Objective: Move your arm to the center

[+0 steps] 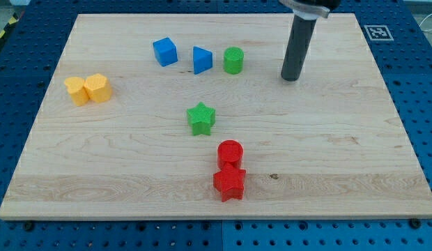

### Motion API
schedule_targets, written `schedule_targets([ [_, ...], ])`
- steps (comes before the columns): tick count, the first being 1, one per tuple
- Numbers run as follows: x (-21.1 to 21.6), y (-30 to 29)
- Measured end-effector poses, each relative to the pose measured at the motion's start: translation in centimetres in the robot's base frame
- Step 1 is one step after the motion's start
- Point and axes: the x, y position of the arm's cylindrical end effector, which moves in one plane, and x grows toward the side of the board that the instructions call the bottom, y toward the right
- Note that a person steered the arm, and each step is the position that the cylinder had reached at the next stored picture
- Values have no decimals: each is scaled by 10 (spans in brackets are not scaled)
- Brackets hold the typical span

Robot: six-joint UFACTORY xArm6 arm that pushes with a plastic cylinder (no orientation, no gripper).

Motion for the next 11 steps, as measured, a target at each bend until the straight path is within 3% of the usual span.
schedule_targets([
  [2, 35, -21],
  [6, 36, -122],
  [8, 11, -134],
  [11, 10, -146],
])
